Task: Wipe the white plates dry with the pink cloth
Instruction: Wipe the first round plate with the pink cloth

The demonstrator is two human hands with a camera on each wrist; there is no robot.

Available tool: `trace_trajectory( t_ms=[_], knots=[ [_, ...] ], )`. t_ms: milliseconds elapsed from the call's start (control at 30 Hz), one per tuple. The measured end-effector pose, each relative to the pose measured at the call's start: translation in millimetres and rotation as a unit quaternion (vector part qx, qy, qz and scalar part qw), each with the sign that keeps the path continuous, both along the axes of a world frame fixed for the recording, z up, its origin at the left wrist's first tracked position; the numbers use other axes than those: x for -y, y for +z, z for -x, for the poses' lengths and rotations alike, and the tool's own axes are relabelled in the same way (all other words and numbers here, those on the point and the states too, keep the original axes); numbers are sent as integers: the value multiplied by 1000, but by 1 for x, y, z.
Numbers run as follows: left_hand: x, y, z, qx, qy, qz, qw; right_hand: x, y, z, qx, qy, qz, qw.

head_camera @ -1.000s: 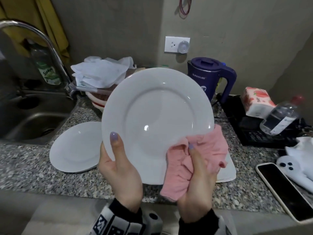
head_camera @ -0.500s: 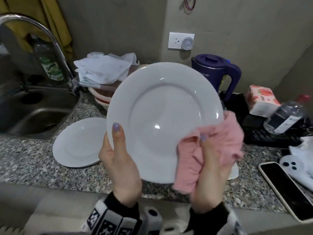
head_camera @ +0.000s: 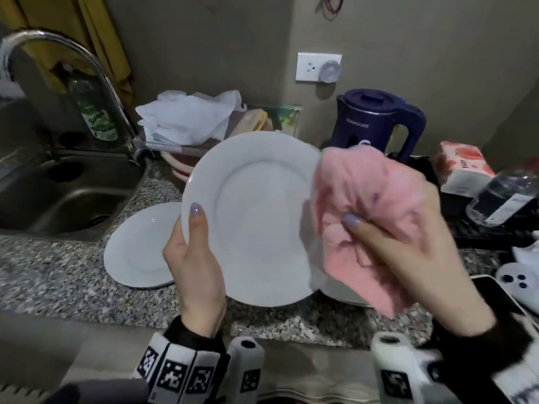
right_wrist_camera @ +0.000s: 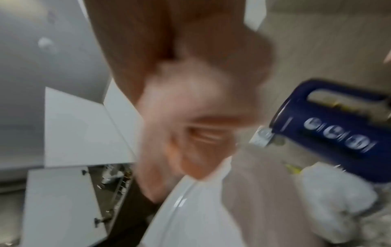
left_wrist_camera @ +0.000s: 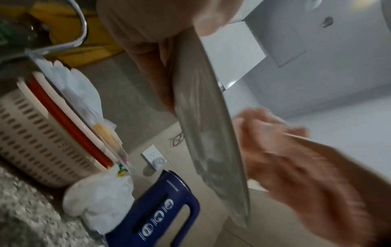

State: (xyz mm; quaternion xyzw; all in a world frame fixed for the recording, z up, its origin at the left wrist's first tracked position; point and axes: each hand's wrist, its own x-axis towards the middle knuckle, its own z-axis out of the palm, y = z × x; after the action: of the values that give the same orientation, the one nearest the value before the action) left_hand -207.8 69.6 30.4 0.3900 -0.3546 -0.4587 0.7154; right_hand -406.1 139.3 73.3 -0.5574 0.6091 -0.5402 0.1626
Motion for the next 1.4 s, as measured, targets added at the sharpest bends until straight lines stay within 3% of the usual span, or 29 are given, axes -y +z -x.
trace_trajectory(
  t_ms=[100,167,233,333,433,500,567,667,833,933,967,1033,1067,1100,1133,1200,1267,1400],
  knots=[
    [-9,0,9,16,-31,-2,999,27,-2,-24,-239,1,-9,971],
    [-9,2,14,49,-37,9,998,33,-8,-49,-322,27,-39,945],
    [-6,0,14,70,-32,-5,997,27,-15,-70,-350,105,-52,929],
    [-2,-2,5,19,-46,-25,998,5,-28,-70,-347,221,-51,910],
    [-6,-6,-4,80,-36,13,996,-8,-36,-56,-367,296,-114,875],
    [-10,-7,-3,119,-46,34,991,3,-28,-54,-380,261,-106,881],
    [-11,-7,-1,146,-58,46,987,25,-10,-48,-391,164,-47,904],
    [-8,-6,0,111,-79,46,990,41,12,-31,-405,23,-42,913],
    [-7,-4,3,173,-70,68,980,28,-14,-63,-420,163,-81,889],
    [-10,-4,-2,150,-61,79,984,51,-2,-34,-416,80,-31,905],
    [-13,-3,-4,143,-55,81,985,57,2,-17,-385,41,-13,922],
    [-14,1,-4,137,-39,87,986,60,1,17,-224,15,-39,974],
    [-14,2,-3,128,-31,91,987,57,-3,26,-92,34,-73,993],
    [-14,4,-2,113,-23,95,989,52,-11,30,68,64,-91,991],
    [-13,6,-1,89,-14,98,991,45,-20,28,233,89,-91,964],
    [-9,7,4,53,4,90,994,28,-41,6,479,115,-105,864],
    [-7,6,12,47,40,78,995,12,-58,-27,584,129,-111,794],
    [-9,4,28,23,65,64,996,1,-83,-87,689,39,-86,718]
  ],
)
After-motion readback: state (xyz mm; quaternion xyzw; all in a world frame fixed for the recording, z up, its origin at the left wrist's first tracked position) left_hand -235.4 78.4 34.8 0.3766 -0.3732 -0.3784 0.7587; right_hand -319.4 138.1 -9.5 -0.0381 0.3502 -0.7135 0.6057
